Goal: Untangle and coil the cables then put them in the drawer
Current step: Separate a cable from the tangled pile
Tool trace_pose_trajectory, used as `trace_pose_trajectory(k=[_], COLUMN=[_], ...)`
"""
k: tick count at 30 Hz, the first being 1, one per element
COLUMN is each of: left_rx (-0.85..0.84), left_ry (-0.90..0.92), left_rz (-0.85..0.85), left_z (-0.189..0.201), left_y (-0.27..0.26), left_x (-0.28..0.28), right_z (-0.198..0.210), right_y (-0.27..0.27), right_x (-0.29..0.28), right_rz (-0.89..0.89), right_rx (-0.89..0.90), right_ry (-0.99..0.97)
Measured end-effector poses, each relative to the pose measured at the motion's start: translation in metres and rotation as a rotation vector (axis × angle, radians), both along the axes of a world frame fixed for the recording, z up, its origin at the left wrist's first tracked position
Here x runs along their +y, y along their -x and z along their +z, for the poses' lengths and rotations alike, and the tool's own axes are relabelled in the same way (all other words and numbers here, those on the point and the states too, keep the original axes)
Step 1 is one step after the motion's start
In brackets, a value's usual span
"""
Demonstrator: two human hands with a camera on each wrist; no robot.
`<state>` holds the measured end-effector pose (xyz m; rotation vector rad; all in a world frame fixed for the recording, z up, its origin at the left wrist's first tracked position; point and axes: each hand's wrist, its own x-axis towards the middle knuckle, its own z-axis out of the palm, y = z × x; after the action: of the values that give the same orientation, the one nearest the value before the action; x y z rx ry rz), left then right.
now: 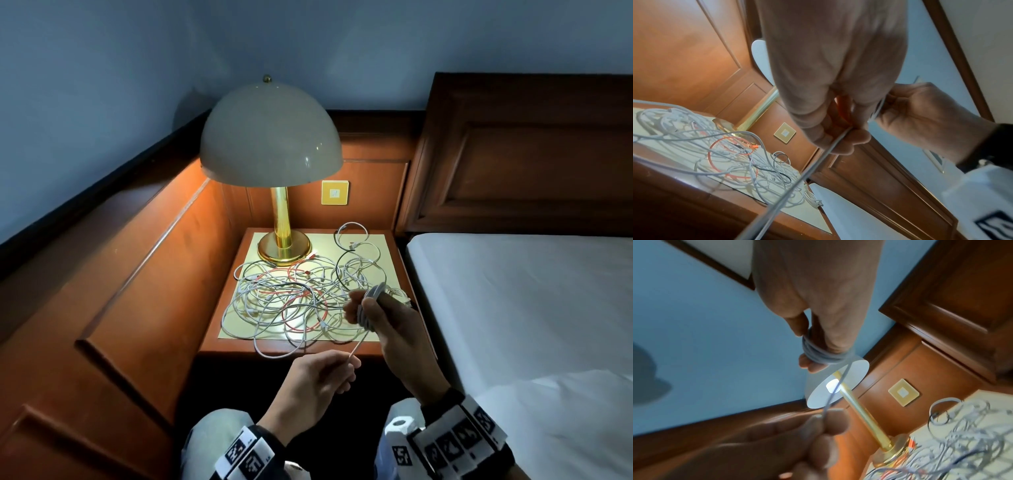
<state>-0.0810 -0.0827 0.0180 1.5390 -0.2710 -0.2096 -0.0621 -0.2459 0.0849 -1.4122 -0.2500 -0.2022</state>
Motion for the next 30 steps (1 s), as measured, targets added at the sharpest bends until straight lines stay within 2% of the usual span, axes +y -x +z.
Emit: trace_pose_trajectory(k=[4,7,9,11,14,20,23,27,30], left_rx=[-0.151,-0.398,-0.515,-0.583,-0.638,-0.551,-0.367,0.073,0.177], left_ry=[-0.131,-0.303,-0.400,-0.454,-0.448,-0.363,-0.257,0.235,0.378], left_rz=[0.012,0.041,0.066,0.078,0.066,0.031,0.031,-0.073,-0.098], left_z=[0.001,0.010,0.015,0.020,0.029,0.036,0.029,0.025,0.026], left_y=[0.004,0.001,-0.005,-0.011,-0.020,-0.025,-0.024,-0.012,-0.007], left_x=[0.004,0.011,0.017,0.022,0.030,0.035,0.033,0.025,0.023], right_z=[-0.008,-0.024,-0.033,-0.033,-0.031,-0.026,-0.024,-0.025,-0.023], right_y=[-0.016,-0.024,-0.022,-0.017,-0.007,0.007,0.010,0.011,0.009], right_x=[-0.014,-0.023,-0.024,-0.024,-0.020,-0.011,-0.007,-0.004,-0.005], right_rz=[-0.212,-0.144,-0.052,0.093,0.400,0.696,0.727,0.717,0.711], right_rx=[-0.220,-0.257,-0.153,0.058,0.355,0.561,0.585,0.611,0.630], right_ry=[0.577,0.845,0.901,0.819,0.461,0.000,-0.129,-0.288,-0.351])
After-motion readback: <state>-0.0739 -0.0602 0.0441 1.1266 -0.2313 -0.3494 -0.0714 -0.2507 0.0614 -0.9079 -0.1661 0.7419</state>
